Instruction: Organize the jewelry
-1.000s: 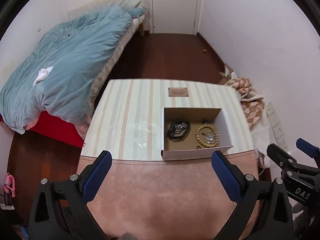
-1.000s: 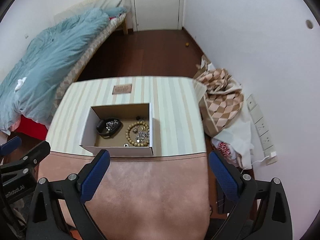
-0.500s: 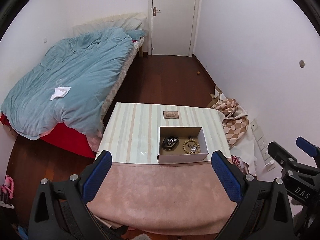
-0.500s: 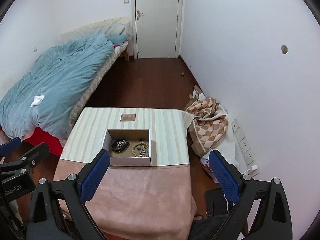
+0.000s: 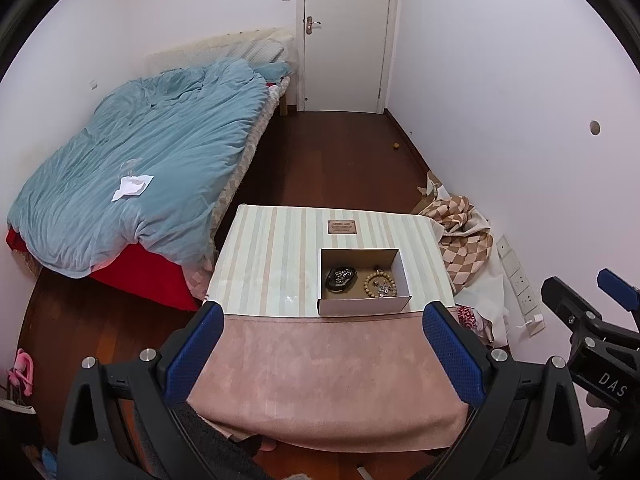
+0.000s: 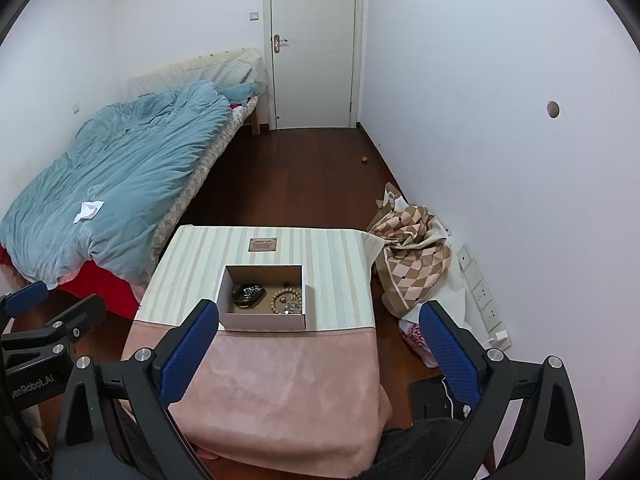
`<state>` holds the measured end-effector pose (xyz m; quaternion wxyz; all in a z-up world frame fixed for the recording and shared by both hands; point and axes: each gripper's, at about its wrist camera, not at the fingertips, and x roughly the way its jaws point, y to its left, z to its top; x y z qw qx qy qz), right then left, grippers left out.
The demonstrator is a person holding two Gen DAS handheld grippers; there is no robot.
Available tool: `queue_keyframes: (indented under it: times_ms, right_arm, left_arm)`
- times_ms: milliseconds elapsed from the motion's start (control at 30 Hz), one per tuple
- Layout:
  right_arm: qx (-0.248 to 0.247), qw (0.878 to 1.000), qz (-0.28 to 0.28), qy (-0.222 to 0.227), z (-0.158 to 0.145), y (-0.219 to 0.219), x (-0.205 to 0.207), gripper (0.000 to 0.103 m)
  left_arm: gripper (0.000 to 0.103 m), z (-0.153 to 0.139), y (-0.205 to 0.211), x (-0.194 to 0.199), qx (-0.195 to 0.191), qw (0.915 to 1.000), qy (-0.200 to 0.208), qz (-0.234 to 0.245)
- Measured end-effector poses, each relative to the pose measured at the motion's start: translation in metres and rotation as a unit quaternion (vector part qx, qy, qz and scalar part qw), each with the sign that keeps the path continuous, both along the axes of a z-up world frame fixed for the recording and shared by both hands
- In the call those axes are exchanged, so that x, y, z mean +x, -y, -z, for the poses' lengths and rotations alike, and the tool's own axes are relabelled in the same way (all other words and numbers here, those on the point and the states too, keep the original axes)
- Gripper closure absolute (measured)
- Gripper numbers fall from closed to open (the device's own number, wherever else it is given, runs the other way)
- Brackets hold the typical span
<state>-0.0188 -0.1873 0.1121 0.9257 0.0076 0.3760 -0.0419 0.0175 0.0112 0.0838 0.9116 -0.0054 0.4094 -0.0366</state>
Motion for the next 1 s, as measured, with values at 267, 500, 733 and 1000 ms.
queue_keyframes:
  times_ms: [267,500,733,1000]
  right_arm:
    - [-0.001,1.0,0.001,-0.009,0.009,-0.002,0.01,0.001]
    - [-0.004,1.0,0.009,-0.027,0.03,0.0,0.043,0.0]
    - [0.001,0.998,0.008,-0.057,0.058,0.003,0.082,0.0]
    - [0.008,0.996,0.002,-0.091,0.086,0.003,0.115,0.0]
  left_arm:
    - [0.001,0.007,0.0,0.006,-0.001,1.0,-0.002,-0.007]
    - [0.001,0.027,0.002,0.033,0.006,0.9995,-0.022,-0.023]
    - [0.001,0.051,0.006,0.067,0.008,0.9982,-0.054,-0.022]
    - [0.001,0.067,0.009,0.1,0.018,0.9967,-0.077,-0.018]
